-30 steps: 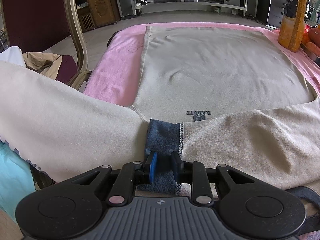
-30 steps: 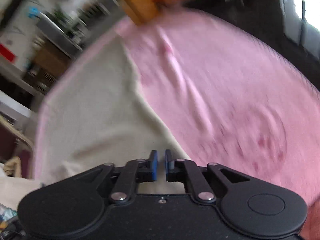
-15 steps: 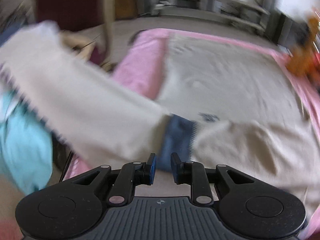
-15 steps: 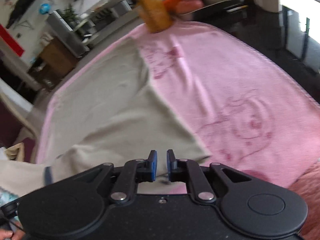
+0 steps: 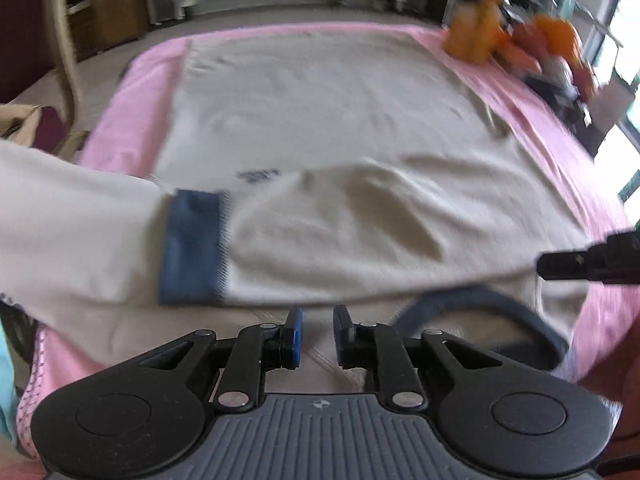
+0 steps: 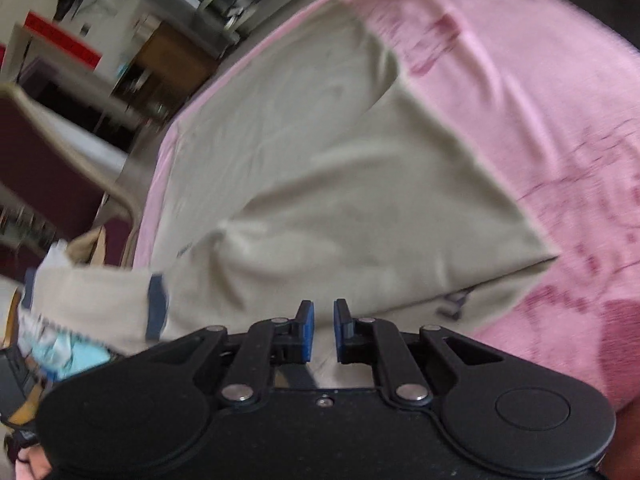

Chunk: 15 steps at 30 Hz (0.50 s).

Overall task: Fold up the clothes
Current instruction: 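Open the left gripper to release the cuff and lift away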

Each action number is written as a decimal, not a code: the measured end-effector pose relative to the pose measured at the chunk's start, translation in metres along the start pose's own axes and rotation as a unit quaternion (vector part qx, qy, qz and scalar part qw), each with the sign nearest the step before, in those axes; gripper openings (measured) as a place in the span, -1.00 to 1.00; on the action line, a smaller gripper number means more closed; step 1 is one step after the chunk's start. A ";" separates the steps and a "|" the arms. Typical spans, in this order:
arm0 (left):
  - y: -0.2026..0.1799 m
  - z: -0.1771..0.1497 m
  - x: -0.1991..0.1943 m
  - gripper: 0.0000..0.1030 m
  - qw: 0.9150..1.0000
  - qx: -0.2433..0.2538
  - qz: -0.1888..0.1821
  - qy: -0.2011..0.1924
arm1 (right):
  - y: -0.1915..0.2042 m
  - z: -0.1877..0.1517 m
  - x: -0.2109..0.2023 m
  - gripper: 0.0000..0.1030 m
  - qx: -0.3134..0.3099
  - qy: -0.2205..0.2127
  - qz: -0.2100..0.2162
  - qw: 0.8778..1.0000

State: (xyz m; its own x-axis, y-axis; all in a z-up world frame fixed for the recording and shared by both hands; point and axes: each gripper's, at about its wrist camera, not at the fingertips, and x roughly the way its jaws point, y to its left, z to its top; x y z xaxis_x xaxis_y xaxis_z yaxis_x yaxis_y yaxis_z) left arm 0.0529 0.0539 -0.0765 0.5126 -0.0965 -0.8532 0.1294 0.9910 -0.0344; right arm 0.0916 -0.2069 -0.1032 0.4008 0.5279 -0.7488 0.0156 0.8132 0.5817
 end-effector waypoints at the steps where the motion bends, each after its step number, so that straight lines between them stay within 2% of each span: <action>1: -0.001 -0.001 0.004 -0.53 1.000 0.005 0.006 0.008 | 0.000 0.000 0.005 -0.77 -0.004 0.011 -0.005 1.000; 3: 0.001 -0.002 0.006 -0.50 1.000 0.009 0.009 0.006 | 0.000 -0.001 0.009 -0.87 -0.012 0.016 -0.020 1.000; 9: 0.000 -0.007 0.000 -0.48 1.000 0.008 0.017 0.004 | 0.004 -0.007 0.003 -0.94 -0.035 0.012 -0.030 0.999; 12: 0.002 -0.012 -0.007 -0.48 0.999 0.009 0.039 0.006 | 0.007 -0.014 -0.020 -0.76 -0.061 -0.037 -0.080 0.994; 14: 0.005 -0.015 -0.010 -0.47 0.999 0.004 0.048 0.011 | 0.008 -0.016 -0.035 -0.75 -0.083 -0.063 -0.104 0.989; 15: 0.006 -0.017 -0.010 -0.47 0.999 0.004 0.052 0.014 | 0.004 -0.016 -0.036 -0.75 -0.079 -0.058 -0.106 0.989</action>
State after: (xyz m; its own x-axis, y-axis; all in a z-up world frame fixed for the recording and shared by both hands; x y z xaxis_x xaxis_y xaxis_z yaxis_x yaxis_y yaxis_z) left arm 0.0339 0.0626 -0.0769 0.5002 0.0096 -0.8659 0.0833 0.9948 0.0591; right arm 0.0626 -0.2188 -0.0784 0.5066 0.3165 -0.8020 -0.0291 0.9359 0.3510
